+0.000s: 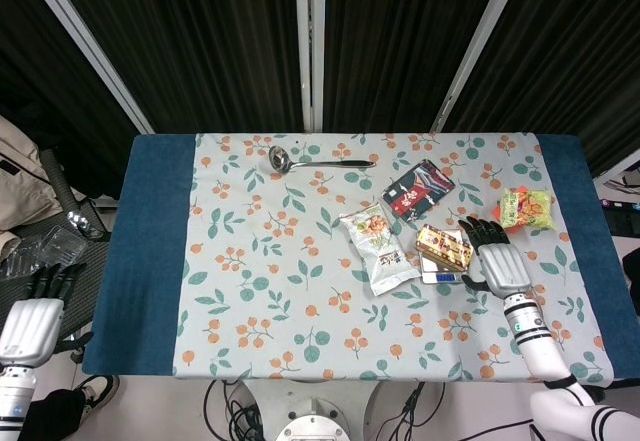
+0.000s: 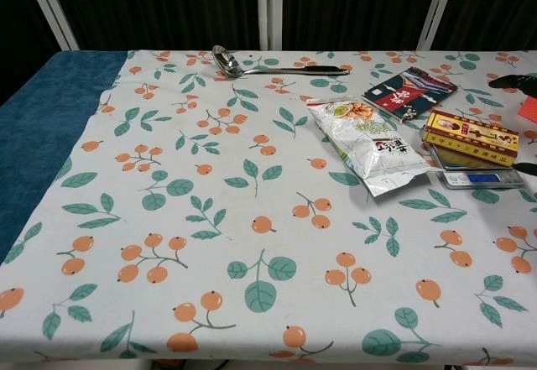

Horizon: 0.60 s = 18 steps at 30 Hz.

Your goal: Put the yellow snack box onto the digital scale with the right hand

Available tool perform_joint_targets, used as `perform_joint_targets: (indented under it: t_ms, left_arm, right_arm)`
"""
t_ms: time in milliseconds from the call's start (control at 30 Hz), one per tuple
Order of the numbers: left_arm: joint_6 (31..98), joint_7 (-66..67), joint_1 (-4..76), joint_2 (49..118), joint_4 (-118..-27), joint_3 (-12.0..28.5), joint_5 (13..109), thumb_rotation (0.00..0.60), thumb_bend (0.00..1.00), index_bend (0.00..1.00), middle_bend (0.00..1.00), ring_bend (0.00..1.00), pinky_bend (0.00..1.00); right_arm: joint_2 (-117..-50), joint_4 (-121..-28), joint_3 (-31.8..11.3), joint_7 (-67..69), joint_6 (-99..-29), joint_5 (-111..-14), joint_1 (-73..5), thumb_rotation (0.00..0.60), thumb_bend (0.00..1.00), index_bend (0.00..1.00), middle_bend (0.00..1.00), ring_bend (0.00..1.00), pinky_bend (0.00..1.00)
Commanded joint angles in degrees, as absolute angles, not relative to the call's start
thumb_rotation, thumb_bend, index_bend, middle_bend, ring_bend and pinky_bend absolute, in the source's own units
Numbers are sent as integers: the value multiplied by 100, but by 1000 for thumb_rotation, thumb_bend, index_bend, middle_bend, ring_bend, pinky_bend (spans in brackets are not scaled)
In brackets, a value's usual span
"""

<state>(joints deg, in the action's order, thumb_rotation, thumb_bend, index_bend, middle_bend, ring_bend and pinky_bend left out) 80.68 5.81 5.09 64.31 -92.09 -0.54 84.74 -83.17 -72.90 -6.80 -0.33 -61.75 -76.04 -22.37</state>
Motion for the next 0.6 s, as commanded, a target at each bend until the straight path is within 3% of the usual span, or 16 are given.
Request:
perform_joint_targets:
  t_ms: [33, 367, 600]
  left_arm:
    - [8094, 577, 501, 6423, -9218, -52, 8492, 600, 52, 74, 77, 0, 0]
    - [8173, 670, 491, 6312, -9395, -42, 8543, 600, 52, 74, 77, 0, 0]
    - [8165, 678, 535, 6331, -9382, -13, 8581, 600, 53, 75, 77, 0, 0]
  right_arm:
    - [-8070, -7520, -584, -49, -6549, -7812, -2057, 600, 116, 0, 11, 0, 0]
    - [-7246, -8096, -241, -1051, -8649, -8248, -819, 600, 57, 0, 0, 0, 0]
    - [-7115, -8197, -298, -593, -8820, -7951, -445, 600, 65, 0, 0, 0, 0]
